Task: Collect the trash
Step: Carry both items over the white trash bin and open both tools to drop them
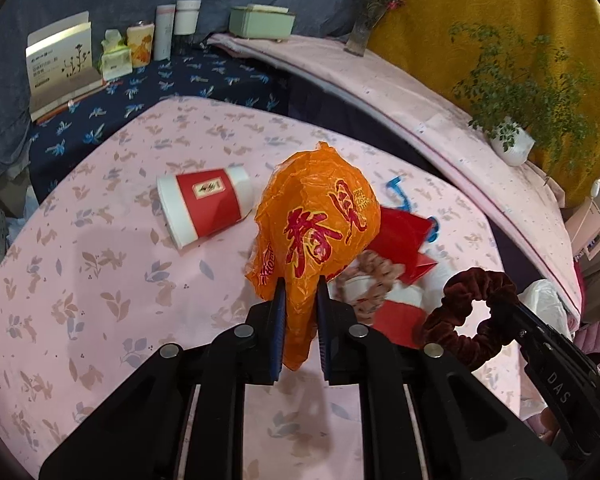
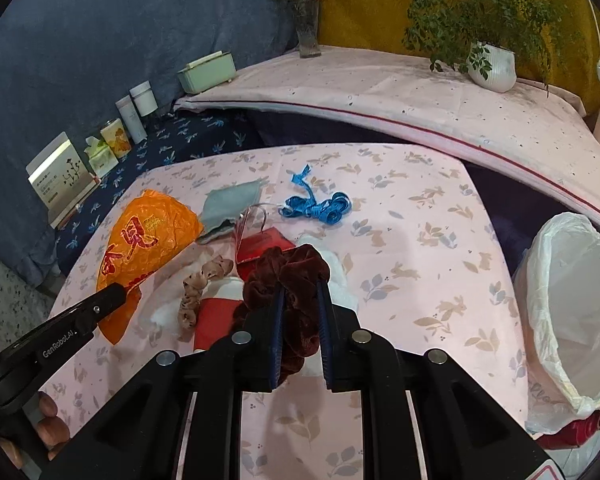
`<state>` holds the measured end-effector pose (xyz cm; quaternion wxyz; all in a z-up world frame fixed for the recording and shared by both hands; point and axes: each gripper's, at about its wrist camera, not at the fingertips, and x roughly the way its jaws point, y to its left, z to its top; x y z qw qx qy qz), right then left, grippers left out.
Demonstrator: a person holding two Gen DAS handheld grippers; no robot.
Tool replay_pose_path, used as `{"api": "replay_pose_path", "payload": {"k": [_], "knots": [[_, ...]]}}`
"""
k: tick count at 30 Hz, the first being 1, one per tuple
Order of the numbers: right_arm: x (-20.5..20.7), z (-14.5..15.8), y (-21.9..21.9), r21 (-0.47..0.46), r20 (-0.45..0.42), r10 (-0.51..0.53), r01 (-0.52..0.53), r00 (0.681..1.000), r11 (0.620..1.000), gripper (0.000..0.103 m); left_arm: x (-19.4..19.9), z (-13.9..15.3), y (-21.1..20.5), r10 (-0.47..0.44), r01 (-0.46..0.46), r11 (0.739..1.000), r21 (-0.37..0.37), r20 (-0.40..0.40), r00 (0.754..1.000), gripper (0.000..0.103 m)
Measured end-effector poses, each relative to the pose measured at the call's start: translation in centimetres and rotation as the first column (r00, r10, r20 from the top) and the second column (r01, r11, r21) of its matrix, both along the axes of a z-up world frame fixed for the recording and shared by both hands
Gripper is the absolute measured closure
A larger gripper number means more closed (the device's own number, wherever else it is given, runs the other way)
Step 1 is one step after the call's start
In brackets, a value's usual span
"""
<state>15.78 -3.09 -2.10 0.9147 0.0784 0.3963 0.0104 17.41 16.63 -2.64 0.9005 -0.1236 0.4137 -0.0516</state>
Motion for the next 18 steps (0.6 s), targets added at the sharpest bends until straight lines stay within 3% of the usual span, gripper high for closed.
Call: {"api": "replay_pose_path", "payload": {"k": [9, 18], "knots": [[-2.8, 4.1, -4.0, -0.040, 0.086, -0.057, 0.060, 0.995, 0.997, 0.089, -1.8, 4.5, -5.2, -0.095, 0.095, 0.995, 0.012, 0.090, 0.991, 0.090], [-6.2, 6.2, -10.5, -0.083, 0.130, -0.170, 0.182, 0.977, 0.980, 0.089, -3.2, 6.4, -13.4, -0.243, 0.242, 0.970, 0.025, 0.115, 0.963, 0.090]]}}
